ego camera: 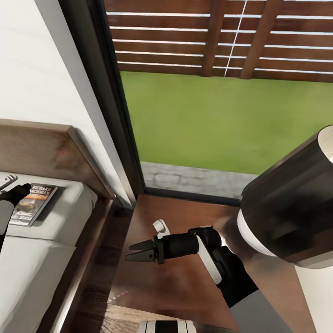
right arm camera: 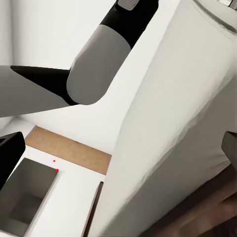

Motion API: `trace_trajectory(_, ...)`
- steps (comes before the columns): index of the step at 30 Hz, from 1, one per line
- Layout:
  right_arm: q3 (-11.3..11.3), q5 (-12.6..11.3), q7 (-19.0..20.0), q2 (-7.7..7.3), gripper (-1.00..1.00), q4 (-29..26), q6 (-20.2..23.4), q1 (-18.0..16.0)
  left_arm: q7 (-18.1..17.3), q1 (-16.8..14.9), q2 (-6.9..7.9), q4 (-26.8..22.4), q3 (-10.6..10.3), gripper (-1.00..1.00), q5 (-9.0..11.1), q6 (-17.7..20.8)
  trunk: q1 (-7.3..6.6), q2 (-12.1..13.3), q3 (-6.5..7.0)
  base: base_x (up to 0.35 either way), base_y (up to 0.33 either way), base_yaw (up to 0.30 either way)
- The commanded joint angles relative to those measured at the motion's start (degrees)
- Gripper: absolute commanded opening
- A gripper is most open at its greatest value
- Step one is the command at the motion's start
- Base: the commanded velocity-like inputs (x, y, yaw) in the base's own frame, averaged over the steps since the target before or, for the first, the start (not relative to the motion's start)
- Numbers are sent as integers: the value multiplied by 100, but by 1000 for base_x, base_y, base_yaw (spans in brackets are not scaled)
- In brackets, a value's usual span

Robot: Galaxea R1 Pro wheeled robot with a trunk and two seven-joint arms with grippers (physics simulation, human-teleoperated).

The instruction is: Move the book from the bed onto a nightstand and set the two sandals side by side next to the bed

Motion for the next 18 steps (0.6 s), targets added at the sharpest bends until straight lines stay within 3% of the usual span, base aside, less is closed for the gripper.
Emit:
trace_trajectory(1,3,-25,-1,0,100,1,37,-4,37,-1,2,-10,-1,100,60,21,22,-43,-22,0,0,0)
trace_trajectory(18,3,-25,-2,2,100,1,37,-4,35,-1,2,-9,-1,100,60,22,44,-83,-40,0,0,0)
